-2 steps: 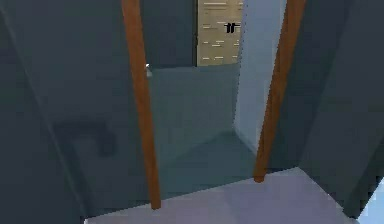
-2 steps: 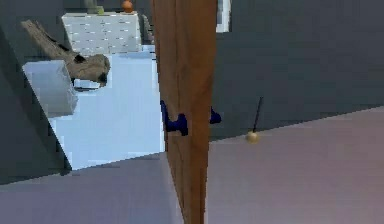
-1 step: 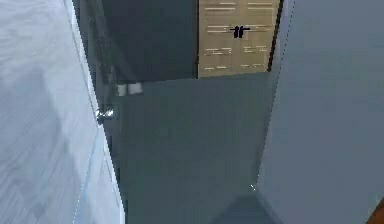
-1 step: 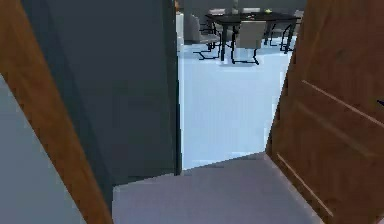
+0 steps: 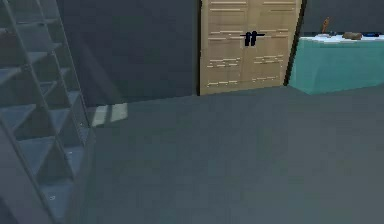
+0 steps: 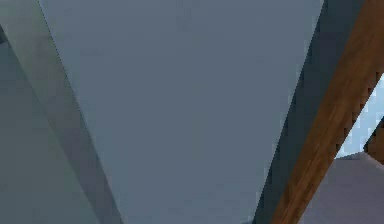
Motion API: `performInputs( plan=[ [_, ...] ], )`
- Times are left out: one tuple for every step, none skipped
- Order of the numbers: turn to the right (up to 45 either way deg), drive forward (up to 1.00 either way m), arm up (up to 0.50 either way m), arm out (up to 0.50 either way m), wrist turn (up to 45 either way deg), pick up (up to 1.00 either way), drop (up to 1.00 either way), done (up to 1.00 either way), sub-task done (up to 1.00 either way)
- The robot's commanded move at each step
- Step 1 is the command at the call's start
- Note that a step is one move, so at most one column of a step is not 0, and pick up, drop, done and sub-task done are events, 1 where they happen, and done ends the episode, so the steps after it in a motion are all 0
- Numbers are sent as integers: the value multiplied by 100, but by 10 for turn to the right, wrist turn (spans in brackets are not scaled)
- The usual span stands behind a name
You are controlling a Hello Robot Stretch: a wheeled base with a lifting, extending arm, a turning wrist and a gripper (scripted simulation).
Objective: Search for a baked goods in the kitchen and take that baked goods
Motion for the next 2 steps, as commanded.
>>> performInputs(
  plan=[
    [90,0,0,0,0,0,0,0,0],
    [0,40,0,0,0,0,0,0,0]
  ],
)
